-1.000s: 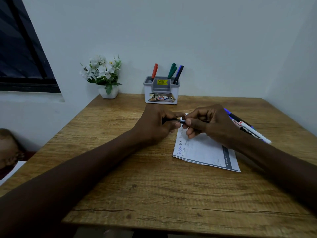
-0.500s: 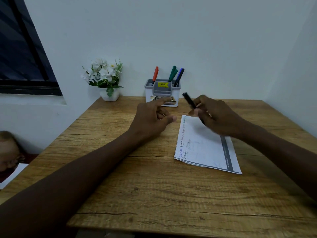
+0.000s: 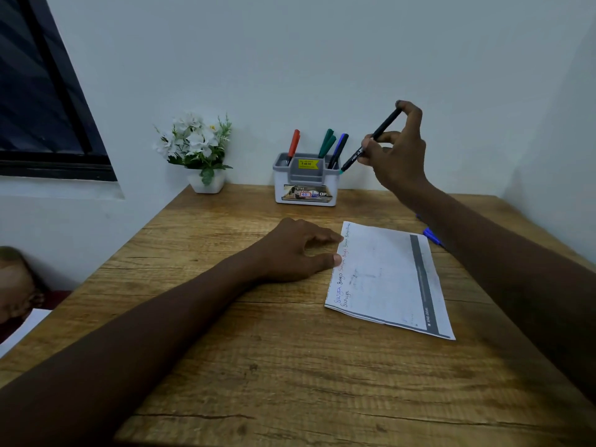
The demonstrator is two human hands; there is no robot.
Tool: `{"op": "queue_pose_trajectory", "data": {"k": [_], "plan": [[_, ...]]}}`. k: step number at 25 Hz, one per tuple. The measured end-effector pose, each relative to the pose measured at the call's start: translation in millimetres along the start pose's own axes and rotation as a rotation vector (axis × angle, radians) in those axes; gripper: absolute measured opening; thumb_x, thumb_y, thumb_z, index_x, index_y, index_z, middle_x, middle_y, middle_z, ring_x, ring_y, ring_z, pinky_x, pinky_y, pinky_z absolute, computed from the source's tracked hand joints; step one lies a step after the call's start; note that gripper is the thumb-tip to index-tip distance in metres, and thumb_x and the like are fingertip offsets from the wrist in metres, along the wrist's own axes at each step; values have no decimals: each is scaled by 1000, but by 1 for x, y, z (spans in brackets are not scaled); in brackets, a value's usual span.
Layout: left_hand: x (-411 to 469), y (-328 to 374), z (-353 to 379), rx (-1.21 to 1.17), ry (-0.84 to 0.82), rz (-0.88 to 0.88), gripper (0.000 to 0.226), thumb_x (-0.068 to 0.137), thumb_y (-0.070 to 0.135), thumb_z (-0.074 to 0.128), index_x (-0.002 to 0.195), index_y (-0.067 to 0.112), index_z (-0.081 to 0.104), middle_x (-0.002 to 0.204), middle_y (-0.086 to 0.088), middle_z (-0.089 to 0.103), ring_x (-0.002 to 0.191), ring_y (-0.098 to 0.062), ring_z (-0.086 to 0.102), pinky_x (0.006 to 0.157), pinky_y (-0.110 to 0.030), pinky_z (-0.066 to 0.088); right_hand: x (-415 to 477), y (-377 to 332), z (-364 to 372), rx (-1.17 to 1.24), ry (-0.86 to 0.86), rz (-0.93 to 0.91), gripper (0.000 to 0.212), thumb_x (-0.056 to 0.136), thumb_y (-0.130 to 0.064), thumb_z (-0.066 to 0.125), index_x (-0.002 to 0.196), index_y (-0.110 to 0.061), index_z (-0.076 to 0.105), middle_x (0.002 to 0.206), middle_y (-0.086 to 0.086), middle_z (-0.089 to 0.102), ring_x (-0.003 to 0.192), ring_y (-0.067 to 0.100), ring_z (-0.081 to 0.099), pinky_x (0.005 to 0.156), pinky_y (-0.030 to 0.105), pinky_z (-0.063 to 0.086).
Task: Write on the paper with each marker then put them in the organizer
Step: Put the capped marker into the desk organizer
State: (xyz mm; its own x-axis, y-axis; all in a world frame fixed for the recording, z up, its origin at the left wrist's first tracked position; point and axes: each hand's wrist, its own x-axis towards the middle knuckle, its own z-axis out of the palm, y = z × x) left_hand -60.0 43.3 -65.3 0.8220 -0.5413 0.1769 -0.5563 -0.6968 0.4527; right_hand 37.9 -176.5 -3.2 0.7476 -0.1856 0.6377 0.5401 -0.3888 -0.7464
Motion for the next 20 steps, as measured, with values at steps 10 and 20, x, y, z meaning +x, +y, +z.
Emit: {"op": "queue_pose_trajectory", "data": {"k": [10, 20], "plan": [[4, -5, 1, -13, -19, 10, 41, 96, 41, 65, 136, 33, 63, 147, 8, 57, 136, -12, 51, 118, -43, 37, 29, 23, 39, -163, -42, 4, 74, 79, -11, 85, 142, -19, 48, 81, 0, 74, 77, 20, 77, 90, 43, 61], [5, -8, 2, 1, -9, 26, 42, 96, 41, 65, 137, 33, 62, 147, 10, 57, 136, -9, 50, 105, -20, 31, 35, 43, 49, -278, -164, 48, 55, 74, -24, 74, 128, -14, 71, 91, 7, 81, 97, 25, 77, 100, 51, 56]]}}
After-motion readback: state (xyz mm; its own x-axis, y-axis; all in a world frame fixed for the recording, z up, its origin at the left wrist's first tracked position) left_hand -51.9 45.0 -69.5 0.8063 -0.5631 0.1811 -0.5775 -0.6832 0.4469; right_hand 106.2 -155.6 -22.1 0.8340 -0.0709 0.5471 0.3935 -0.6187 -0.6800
